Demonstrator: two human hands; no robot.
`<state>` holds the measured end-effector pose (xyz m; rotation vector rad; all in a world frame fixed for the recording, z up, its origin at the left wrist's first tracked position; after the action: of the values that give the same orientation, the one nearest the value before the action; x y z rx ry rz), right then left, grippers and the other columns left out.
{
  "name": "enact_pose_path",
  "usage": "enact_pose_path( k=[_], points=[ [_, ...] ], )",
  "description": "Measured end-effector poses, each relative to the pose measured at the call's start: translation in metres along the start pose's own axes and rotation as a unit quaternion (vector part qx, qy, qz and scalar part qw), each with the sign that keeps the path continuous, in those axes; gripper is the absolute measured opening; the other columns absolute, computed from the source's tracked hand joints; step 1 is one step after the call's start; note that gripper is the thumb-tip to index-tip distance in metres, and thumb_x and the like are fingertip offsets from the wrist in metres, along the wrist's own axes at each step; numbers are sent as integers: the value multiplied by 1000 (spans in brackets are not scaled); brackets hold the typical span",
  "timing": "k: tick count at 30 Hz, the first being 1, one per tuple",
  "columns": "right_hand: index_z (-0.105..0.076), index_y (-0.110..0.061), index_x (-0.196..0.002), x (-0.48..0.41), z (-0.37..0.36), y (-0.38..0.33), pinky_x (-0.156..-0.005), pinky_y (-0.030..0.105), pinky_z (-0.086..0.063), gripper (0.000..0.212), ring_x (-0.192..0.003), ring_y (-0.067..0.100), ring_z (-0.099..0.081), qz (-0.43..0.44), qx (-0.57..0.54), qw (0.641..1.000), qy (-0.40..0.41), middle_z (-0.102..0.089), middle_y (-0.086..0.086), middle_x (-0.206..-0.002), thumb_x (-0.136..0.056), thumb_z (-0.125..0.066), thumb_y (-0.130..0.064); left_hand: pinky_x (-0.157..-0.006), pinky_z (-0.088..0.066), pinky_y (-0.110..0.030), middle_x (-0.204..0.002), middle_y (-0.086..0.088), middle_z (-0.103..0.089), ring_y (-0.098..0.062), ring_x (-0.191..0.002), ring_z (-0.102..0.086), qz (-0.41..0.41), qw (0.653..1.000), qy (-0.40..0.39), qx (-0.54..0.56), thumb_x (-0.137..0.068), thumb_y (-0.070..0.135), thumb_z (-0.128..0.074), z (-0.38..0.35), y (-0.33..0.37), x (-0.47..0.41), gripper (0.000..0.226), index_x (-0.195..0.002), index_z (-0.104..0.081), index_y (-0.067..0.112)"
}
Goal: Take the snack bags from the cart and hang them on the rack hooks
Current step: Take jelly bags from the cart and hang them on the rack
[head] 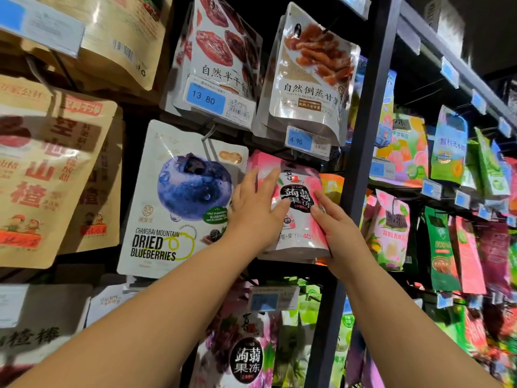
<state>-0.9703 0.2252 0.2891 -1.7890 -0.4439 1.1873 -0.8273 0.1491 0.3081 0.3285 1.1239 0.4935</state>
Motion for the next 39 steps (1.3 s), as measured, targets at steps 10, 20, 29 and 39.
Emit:
enact_pose_path(
  k=[10, 20, 29, 39],
  points=[
    [-41, -51, -139, -18, -3, 17, -112, 39, -36, 49, -126, 10, -45, 21, 227, 973, 17, -47, -10, -136, -92, -54, -54, -117, -13, -46, -156, 11, 29, -20, -148, 7, 19, 999, -39, -26, -98, 50, -36, -25, -12, -18, 63, -153, -10, 33],
    [-21, -34, -154, -48, -11, 41, -113, 28, -24, 64, -146, 10, -23, 33, 323, 946, 8, -23, -11, -160, -97, -48, -49, -113, -25, -48, -152, 8, 37, -34, -145, -16, 106, 991, -64, -46, -101, 41, -34, -45, -46, -47, 63, -152, 2, 34],
    [-11, -32, -155, -56, -17, 54, -116, 31, -18, 58, -148, 19, -21, 36, 352, 935, 23, -19, -7, -162, -103, -30, -47, -111, -29, -52, -158, 1, 25, -39, -139, -27, 115, 990, -63, -50, -101, 40, -30, -47, -55, -46, 62, -151, 8, 37],
    [-11, -32, -156, -22, -11, 49, -100, 17, -21, 54, -136, 6, -31, 121, 360, 924, 44, -35, -10, -148, -104, -26, -42, -119, 0, -40, -158, -10, 23, -28, -147, 13, 65, 995, -67, -29, -99, 33, -42, -52, -45, -3, 75, -152, 10, 19]
  ],
)
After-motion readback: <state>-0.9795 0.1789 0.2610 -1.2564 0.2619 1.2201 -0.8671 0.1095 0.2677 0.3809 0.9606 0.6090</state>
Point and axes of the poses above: each hand's wrist, its own x-axis away from the middle knuckle, its own z-axis out of the back of the hand, y = z × x, the point moved 6 cm from there along -x, towards the middle knuckle
